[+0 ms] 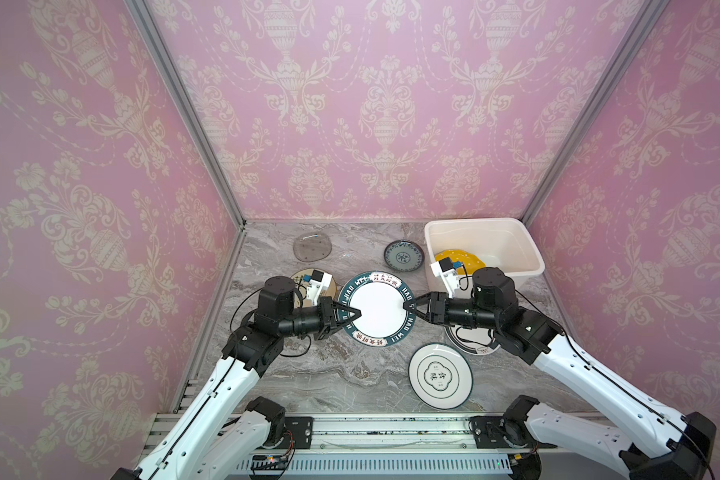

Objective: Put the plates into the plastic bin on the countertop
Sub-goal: 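Lift the HAO SHI HAO WEI plate upright between both grippers, then carry the plate with the right gripper toward the bin while the left gripper releases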

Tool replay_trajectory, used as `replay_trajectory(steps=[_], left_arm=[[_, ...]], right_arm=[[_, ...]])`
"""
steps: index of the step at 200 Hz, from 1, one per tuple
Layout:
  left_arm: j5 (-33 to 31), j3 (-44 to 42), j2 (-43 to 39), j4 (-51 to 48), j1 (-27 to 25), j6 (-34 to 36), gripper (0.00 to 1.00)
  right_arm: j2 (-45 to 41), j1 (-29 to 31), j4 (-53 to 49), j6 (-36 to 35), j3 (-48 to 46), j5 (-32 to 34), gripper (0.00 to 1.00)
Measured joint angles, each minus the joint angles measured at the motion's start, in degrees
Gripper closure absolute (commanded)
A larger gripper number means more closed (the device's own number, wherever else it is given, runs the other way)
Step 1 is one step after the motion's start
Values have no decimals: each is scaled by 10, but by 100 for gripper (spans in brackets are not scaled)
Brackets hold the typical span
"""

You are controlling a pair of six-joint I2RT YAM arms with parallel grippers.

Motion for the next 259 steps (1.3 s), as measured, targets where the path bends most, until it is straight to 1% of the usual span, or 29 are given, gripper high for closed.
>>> replay_trajectory(steps=[27, 68, 111, 119, 133, 143, 156, 163, 176, 194, 215, 233, 259], left_arm=[[0, 0, 3, 0, 0, 0, 100], [1, 1, 14, 12, -5, 0, 100], [0, 2, 33, 36, -11, 0, 100], [0, 3, 36, 39, -11, 0, 100], [0, 6, 40, 41, -11, 0, 95], [-1, 9, 42, 42, -11, 0, 87], [-4, 9, 44, 43, -12, 0, 81], [-8, 9, 46, 43, -14, -3, 76], [-12, 9, 48, 47, -19, -9, 70], [-19, 10, 47, 55, -22, -16, 53], [-22, 10, 47, 66, -22, -21, 43], [-23, 10, 46, 76, -22, -24, 31], [-25, 10, 40, 91, -22, -30, 23]], right_arm=[[22, 0, 27, 16, -1, -14, 77], [27, -2, 54, 42, -19, -18, 85], [27, -13, 72, 74, -24, -21, 100], [26, -14, 72, 76, -24, -20, 100], [26, -16, 73, 79, -24, -19, 100], [25, -17, 73, 81, -24, -17, 100], [24, -19, 73, 82, -23, -17, 100], [23, -19, 72, 80, -22, -15, 100], [21, -20, 61, 78, -20, -15, 100], [20, -30, 50, 78, -20, -14, 100], [12, -45, 35, 78, -20, -4, 100], [1, -56, 23, 78, -20, 3, 100], [-7, -69, 3, 76, -13, 11, 100]])
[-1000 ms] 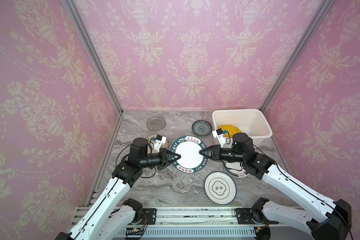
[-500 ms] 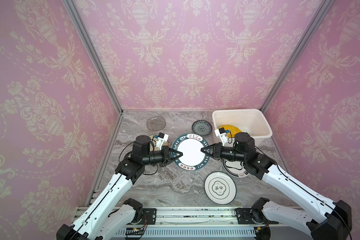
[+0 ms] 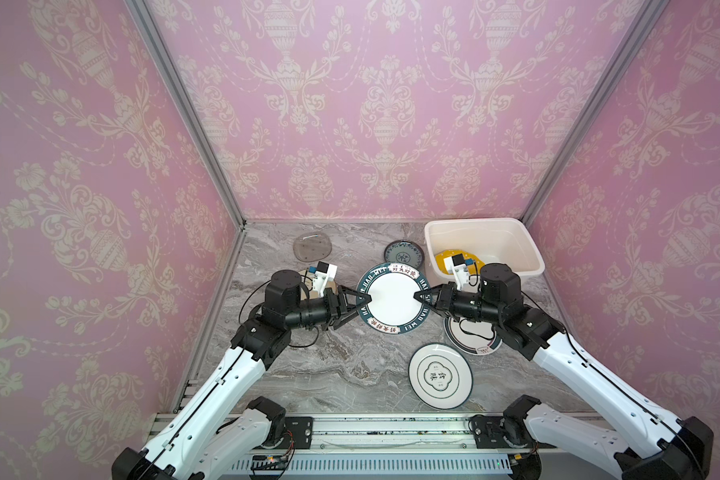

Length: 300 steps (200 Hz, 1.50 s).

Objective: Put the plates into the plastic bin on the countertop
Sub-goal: 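Carry the plate with the right gripper toward the bin while the left gripper releases, then lower the HAO SHI HAO WEI plate into the bin onto the polka-dot dish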

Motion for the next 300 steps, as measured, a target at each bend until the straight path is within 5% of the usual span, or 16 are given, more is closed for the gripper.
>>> replay_trajectory(steps=[79, 151, 195, 300], left_arm=[[0, 0, 2, 42, 0, 0, 17], [-22, 8, 12, 0, 0, 21, 17], [-59, 43, 24, -61, 0, 64, 16], [-91, 123, 153, -88, -9, 93, 16]], right_arm=[[-1, -69, -82, -38, 48, 12, 100], [40, -255, -216, -138, 256, 24, 100], [95, -341, -253, -177, 282, 43, 100], [253, -363, -249, -273, 282, 81, 100]])
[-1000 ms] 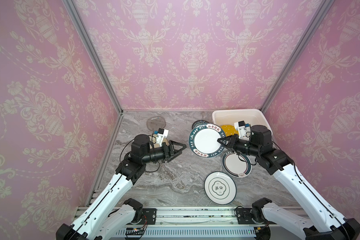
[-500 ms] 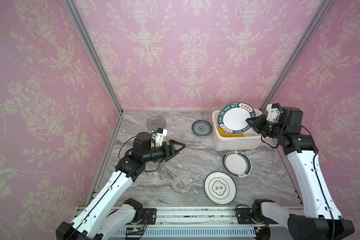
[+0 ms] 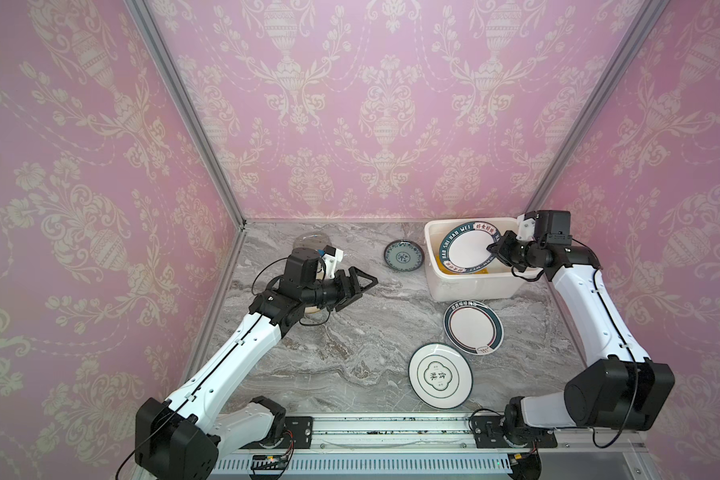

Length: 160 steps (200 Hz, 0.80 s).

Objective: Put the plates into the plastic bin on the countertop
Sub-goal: 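Lower the HAO SHI HAO WEI plate into the bin onto the polka-dot dish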

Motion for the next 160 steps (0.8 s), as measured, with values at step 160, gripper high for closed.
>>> replay_trajectory(steps=[160], left_arm=[[-15, 108, 197, 22, -44, 0, 16]], right_arm=[[182, -3, 59, -80, 30, -33, 100]])
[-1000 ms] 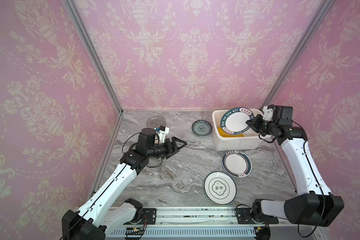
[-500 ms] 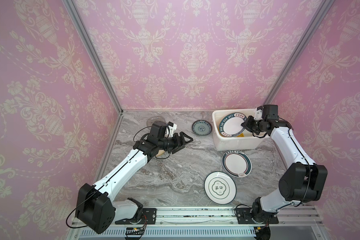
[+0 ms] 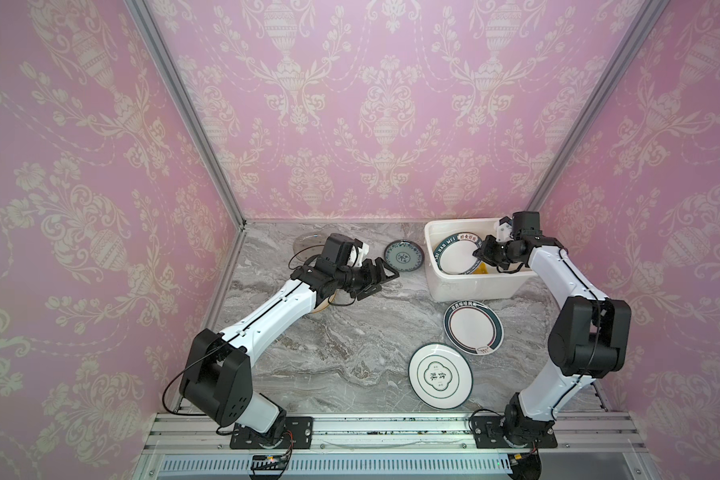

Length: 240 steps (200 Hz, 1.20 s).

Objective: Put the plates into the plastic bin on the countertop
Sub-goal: 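Lower the HAO SHI HAO WEI plate into the bin onto the polka-dot dish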

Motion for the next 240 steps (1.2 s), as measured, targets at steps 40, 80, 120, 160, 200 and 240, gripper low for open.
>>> replay_trajectory(steps=[40, 80, 120, 160, 200, 240], left_arm=[[0, 9, 13, 2, -3, 0, 16], [0, 10, 15, 4, -4, 0, 16], [0, 10, 15, 3, -4, 0, 16], [0, 10, 16, 3, -4, 0, 16], [0, 12, 20, 4, -4, 0, 16], [0, 12, 26, 4, -4, 0, 16]], right_arm=[[29, 0, -7, -13, 0, -2, 100], [34, 0, -20, -24, 21, 1, 98], [51, 0, -26, -31, 41, 4, 93], [65, 0, -35, -32, 50, 6, 81], [70, -1, -35, -33, 56, 12, 69], [75, -1, -35, -34, 56, 23, 62]])
